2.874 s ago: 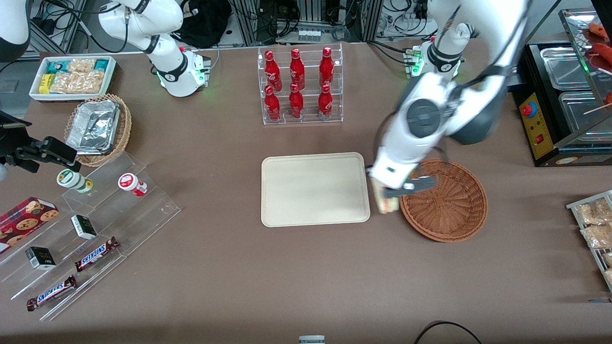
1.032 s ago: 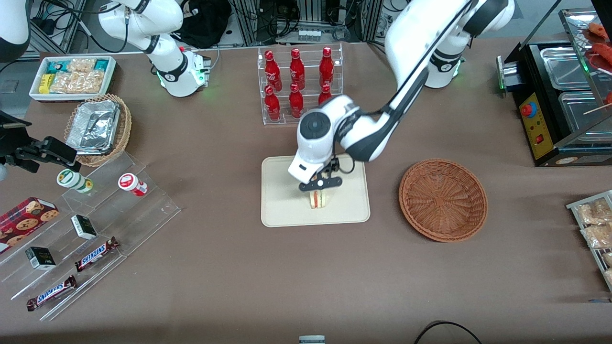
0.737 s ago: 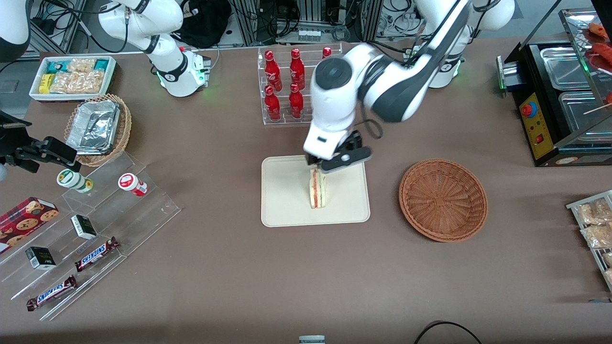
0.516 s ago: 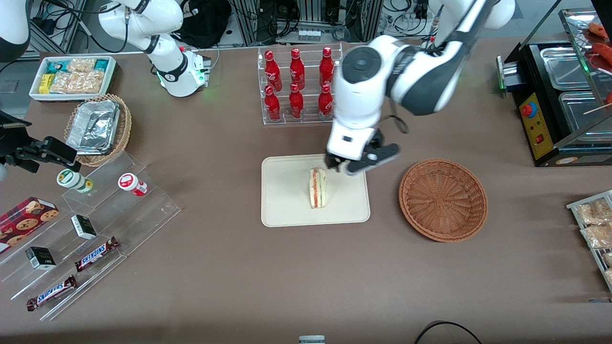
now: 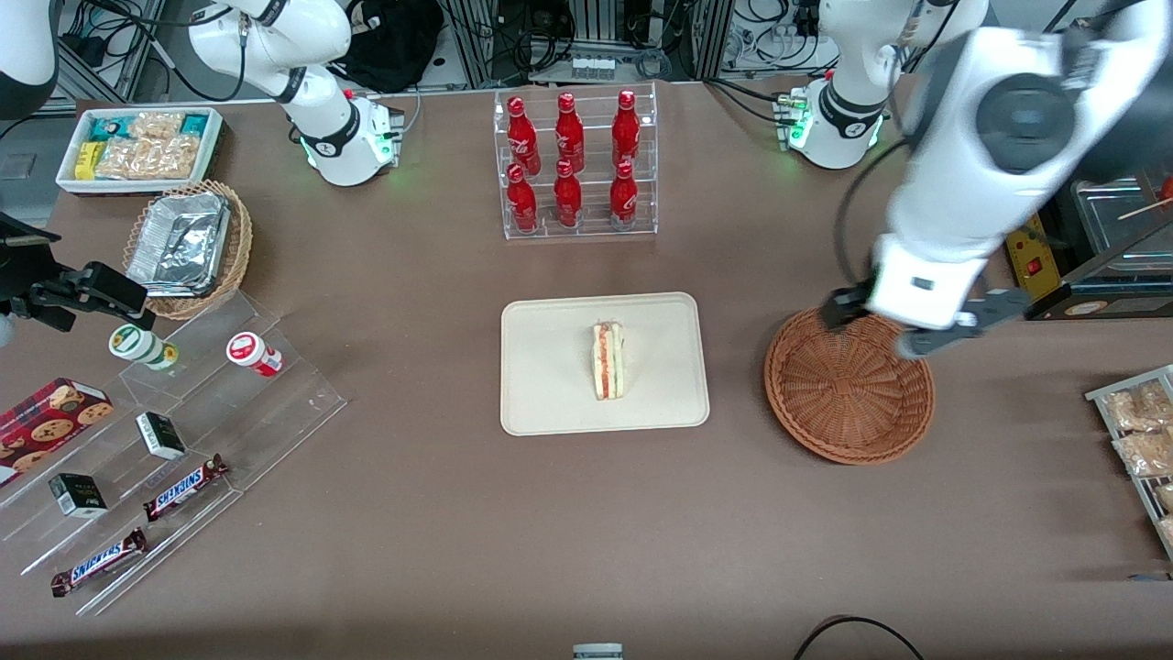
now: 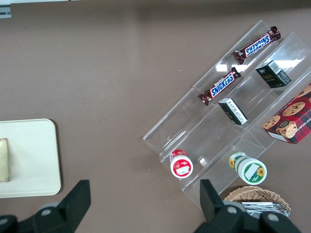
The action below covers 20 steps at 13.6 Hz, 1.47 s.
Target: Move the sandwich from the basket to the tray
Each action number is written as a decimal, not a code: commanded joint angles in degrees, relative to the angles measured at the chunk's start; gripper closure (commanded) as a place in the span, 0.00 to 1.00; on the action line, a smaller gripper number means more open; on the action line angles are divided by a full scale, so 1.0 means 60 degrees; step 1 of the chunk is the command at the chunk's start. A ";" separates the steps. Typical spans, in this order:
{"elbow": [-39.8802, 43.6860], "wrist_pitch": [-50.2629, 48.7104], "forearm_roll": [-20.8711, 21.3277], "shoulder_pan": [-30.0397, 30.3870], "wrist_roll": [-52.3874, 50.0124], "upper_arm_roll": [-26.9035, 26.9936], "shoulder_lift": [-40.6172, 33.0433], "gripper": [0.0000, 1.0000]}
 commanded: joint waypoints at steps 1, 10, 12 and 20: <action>-0.0344 -0.0378 -0.0146 0.0772 0.1735 -0.0127 -0.0501 0.00; -0.1371 -0.0481 -0.0980 0.1480 0.4977 0.0472 -0.1733 0.00; -0.1005 -0.0466 -0.0966 0.1288 0.4993 0.0649 -0.1529 0.00; -0.0828 -0.0335 -0.0819 0.1287 0.5770 0.0679 -0.1484 0.00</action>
